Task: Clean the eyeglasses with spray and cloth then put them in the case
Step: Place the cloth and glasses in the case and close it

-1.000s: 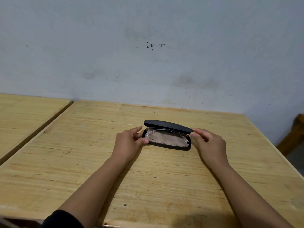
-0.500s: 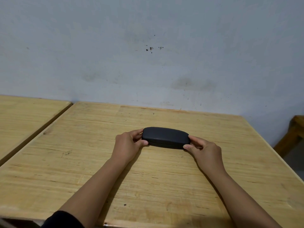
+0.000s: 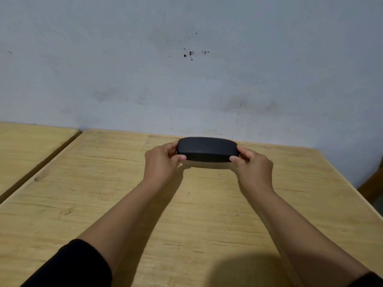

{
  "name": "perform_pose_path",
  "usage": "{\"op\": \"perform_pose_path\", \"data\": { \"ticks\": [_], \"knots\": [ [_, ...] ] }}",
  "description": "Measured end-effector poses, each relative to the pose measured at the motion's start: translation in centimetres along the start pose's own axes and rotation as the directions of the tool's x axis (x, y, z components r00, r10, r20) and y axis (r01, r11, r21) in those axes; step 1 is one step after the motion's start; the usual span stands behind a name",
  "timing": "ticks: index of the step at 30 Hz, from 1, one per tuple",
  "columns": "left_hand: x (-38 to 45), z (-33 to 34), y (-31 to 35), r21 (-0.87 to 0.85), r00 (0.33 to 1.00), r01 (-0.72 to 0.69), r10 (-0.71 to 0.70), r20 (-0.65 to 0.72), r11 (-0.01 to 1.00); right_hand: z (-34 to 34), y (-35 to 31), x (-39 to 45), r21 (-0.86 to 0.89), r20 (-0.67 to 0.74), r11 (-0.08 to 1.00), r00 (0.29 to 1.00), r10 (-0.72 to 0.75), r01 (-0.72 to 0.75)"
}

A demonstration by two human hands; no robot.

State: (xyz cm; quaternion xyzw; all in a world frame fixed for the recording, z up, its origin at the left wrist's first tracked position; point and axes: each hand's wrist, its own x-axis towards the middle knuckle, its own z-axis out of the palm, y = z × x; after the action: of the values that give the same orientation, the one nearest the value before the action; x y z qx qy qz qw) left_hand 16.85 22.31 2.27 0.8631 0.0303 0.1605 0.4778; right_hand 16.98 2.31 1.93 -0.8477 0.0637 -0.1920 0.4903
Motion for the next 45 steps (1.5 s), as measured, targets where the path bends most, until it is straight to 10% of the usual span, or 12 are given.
{"op": "perform_pose_path", "data": {
  "ticks": [20,30,45],
  "knots": [
    [8.3,3.9,-3.1,0.116,0.997,0.068,-0.070,0.014,0.991,5.4,2.6,7.2,-0.157,0.053,0.988,0.998,0.024,-0.015],
    [7.5,3.4,-2.2,0.308,0.991,-0.008,-0.033,0.127,0.951,4.0,2.3,6.7,-0.431,0.322,0.883,0.946,-0.039,0.183],
    [0.4,0.6,1.7,0.754,0.976,-0.208,0.079,0.204,0.622,-1.5,-1.1,-1.2,-0.735,0.376,0.590,0.925,-0.056,0.334]
  ]
}}
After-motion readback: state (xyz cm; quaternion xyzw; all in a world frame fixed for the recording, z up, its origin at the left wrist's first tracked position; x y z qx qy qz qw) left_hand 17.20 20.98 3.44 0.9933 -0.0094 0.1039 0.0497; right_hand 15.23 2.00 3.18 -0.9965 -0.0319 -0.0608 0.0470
